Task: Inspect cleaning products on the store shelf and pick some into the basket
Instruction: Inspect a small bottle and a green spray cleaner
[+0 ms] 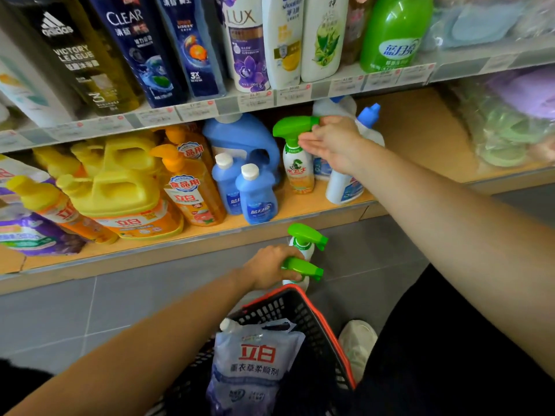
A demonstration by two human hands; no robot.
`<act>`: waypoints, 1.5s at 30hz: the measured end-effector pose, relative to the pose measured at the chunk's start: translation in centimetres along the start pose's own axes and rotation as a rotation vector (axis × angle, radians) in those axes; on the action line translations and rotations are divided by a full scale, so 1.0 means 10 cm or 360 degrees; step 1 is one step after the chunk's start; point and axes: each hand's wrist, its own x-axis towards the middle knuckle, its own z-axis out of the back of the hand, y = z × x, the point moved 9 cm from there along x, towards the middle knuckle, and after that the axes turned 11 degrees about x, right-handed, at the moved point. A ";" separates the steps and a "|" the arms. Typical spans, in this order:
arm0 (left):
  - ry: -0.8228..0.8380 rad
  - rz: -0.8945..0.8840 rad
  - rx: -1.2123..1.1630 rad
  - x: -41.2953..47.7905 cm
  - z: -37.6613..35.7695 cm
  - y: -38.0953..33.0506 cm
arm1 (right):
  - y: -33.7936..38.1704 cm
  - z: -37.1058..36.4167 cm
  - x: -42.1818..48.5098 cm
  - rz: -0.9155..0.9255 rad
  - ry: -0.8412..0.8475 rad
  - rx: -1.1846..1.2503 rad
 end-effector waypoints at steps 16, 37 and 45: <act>-0.0609 0.0048 -0.0406 -0.48 1.17 0.23 | -0.15 0.26 -0.31 0.0207 0.0175 -0.0872; -0.1028 0.0100 -0.0815 -0.47 2.43 -0.21 | -1.49 0.62 -0.44 0.0004 0.0831 -0.2432; -0.0942 0.0180 -0.0771 0.14 2.38 -0.16 | -1.34 0.62 -0.42 0.0039 0.0837 -0.2435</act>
